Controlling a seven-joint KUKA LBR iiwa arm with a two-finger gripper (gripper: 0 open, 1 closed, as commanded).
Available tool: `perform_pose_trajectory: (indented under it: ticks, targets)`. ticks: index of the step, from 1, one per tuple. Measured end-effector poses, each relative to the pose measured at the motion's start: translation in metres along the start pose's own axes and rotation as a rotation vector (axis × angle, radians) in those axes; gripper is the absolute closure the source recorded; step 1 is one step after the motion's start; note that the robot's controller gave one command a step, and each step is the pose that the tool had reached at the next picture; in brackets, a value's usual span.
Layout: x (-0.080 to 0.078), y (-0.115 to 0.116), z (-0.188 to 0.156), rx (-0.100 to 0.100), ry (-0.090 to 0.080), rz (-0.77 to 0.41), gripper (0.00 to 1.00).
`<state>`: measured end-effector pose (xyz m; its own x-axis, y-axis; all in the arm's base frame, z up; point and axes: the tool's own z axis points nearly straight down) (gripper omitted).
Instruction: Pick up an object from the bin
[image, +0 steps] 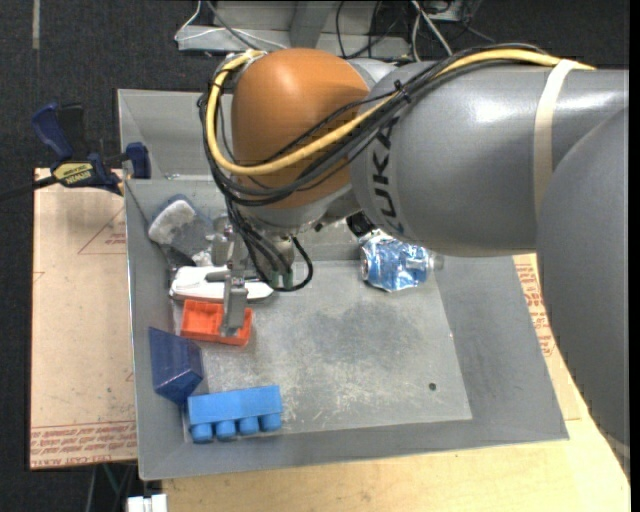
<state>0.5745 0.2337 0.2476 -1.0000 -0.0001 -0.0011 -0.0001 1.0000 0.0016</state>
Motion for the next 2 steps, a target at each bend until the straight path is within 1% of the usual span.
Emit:
perform_pose_trajectory:
  ticks: [1,2]
  targets:
    - [-0.01,-0.038,0.136,-0.002,-0.002,-0.043,0.0]
    - [-0.006,-0.05,0.095,-0.004,-0.005,0.12,0.0]
